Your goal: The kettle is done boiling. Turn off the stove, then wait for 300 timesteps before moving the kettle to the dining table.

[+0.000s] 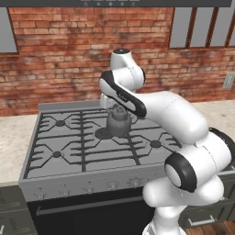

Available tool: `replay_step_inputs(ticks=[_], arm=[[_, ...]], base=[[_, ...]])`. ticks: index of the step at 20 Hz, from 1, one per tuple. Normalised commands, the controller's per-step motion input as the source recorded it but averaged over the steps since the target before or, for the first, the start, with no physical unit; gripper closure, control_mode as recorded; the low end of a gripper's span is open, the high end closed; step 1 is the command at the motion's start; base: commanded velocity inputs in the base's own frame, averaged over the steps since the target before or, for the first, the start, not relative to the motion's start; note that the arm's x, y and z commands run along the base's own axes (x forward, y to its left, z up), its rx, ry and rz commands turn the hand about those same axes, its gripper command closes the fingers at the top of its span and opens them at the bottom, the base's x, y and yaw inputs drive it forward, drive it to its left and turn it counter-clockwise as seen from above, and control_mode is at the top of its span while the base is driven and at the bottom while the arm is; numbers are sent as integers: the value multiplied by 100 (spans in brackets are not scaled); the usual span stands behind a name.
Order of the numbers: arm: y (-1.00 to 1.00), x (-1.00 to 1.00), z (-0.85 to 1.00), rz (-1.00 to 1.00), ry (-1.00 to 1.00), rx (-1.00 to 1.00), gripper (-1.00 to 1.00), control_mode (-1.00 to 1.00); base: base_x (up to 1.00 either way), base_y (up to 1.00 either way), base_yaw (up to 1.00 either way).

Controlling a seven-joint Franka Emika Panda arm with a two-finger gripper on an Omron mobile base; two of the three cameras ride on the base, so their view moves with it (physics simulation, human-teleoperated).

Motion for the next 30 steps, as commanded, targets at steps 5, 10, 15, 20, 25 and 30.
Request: replay_step_inputs(ticks=[5, 10, 15, 20, 25, 30], arm=[[0, 0, 0, 0, 0, 0, 100, -100], [0, -2, 0, 0, 0, 0, 100, -100], [0, -10, 0, 0, -4, 0, 100, 100], [0, 0, 0, 0, 0, 0, 100, 100], [0, 0, 0, 0, 0, 0, 100, 100], [0, 0, 0, 0, 0, 0, 100, 100]], base=[[0, 0, 0], [0, 0, 0], [-31, 0, -2], [-51, 0, -15], [-38, 1, -26], [-13, 10, -35]])
